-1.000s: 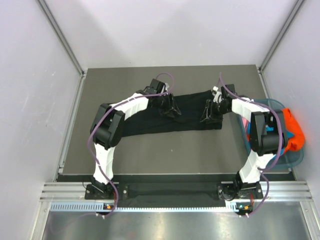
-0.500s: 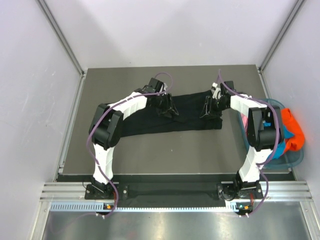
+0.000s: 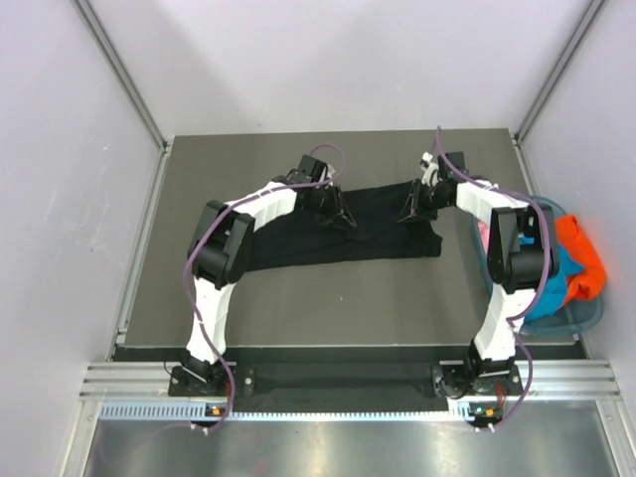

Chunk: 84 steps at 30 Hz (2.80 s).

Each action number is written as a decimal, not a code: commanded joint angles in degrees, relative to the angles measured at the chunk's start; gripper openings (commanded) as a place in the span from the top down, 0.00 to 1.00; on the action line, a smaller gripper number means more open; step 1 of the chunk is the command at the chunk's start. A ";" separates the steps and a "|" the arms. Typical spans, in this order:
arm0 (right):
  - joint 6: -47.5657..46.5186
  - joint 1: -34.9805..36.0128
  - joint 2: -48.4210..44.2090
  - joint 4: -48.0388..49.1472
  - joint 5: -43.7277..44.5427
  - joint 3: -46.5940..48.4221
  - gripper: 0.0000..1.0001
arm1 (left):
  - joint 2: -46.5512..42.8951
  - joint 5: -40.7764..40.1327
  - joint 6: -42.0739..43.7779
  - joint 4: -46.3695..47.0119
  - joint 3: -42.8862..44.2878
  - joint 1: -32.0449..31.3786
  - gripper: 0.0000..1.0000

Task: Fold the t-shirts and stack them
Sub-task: Fold the tshirt

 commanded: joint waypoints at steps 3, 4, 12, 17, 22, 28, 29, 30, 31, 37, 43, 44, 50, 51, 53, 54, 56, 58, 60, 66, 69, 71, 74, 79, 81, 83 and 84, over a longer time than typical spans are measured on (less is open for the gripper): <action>-0.01 -1.32 2.26 2.21 0.01 5.87 0.87 | 0.54 1.02 -0.79 3.15 3.12 1.05 0.68; -0.27 -1.41 2.61 2.21 0.01 6.31 0.87 | 0.62 0.76 -0.70 3.06 3.29 1.31 0.69; -3.79 -1.76 7.80 -1.47 1.67 11.32 0.80 | 3.52 -2.49 1.67 -1.24 6.45 1.58 0.69; -5.98 -1.67 8.07 -10.42 8.61 16.07 0.67 | 0.20 -6.18 5.61 -7.65 7.95 1.58 0.62; -8.10 -0.80 2.01 -14.83 14.16 17.57 0.57 | -5.87 -6.63 5.55 -8.28 5.32 1.40 0.58; -3.46 2.89 0.51 -13.88 8.11 15.38 0.57 | -6.76 1.45 -1.91 2.95 1.01 0.70 0.61; -2.39 3.25 0.60 -11.78 7.14 13.46 0.57 | -5.45 3.29 -2.89 4.10 1.10 0.52 0.61; -0.21 3.77 0.68 -10.46 4.61 12.31 0.57 | -4.74 4.26 -3.86 5.07 1.10 0.18 0.62; 0.94 3.95 0.68 -9.05 3.45 11.16 0.58 | -3.34 4.88 -5.61 7.69 1.10 -0.09 0.62; 3.95 3.52 3.40 -4.12 4.22 6.58 0.58 | 3.69 7.00 -10.01 12.02 -0.57 -0.97 0.65; 2.72 2.20 8.06 -4.38 10.55 6.67 0.58 | 11.42 0.86 -0.72 0.18 6.71 -0.80 0.64; 2.54 2.20 8.24 -4.38 11.08 7.11 0.58 | 12.31 0.15 0.60 -1.93 10.12 -0.53 0.63; 0.78 2.20 4.48 -9.12 13.28 11.05 0.56 | 6.44 -6.26 10.28 -14.94 14.98 0.34 0.46; 0.61 2.20 3.68 -10.00 13.98 11.67 0.55 | 4.60 -6.97 11.24 -16.52 14.98 0.43 0.43; 0.60 2.28 0.62 -12.63 14.86 12.29 0.51 | -1.72 -10.20 14.23 -21.62 13.94 0.87 0.40; 1.13 2.20 -0.45 -13.51 16.08 12.30 0.49 | -4.10 -11.62 15.28 -23.20 13.15 1.05 0.39; 2.01 2.20 -3.61 -15.97 17.49 11.77 0.41 | -11.56 -16.78 18.54 -27.25 9.13 2.36 0.36; 4.55 2.20 -5.72 -16.86 17.68 10.72 0.37 | -19.01 -19.10 21.26 -28.57 5.07 3.85 0.34; 8.66 2.37 -8.71 -16.95 17.07 8.44 0.35 | -23.35 -22.60 23.37 -31.74 -1.08 6.84 0.34; 23.77 2.81 -16.97 -13.63 17.49 -1.13 0.30 | -39.42 -36.48 21.99 -32.55 -20.06 14.93 0.37; 30.37 3.16 -21.89 -11.85 21.78 -7.99 0.30 | -41.47 -37.12 16.03 -32.19 -27.19 18.88 0.38; 32.24 3.16 -24.52 -10.54 23.64 -11.94 0.30 | -42.52 -33.63 12.85 -30.70 -32.09 22.99 0.39; 35.05 3.08 -26.82 -8.25 27.25 -17.05 0.29 | -44.37 -26.95 8.18 -26.31 -38.60 28.97 0.41; 37.34 2.81 -27.09 -4.82 28.66 -22.06 0.29 | -44.90 -26.93 5.98 -22.61 -42.40 32.42 0.40; 37.78 2.55 -26.83 -2.89 28.66 -23.03 0.29 | -44.64 -26.67 6.15 -21.38 -42.76 33.92 0.40; 37.96 2.46 -25.95 -2.18 28.66 -23.91 0.29 | -44.29 -26.75 6.24 -20.67 -43.28 35.06 0.40; 38.31 2.29 -25.69 -1.31 30.14 -24.18 0.29 | -44.11 -25.71 6.24 -20.32 -43.55 35.67 0.40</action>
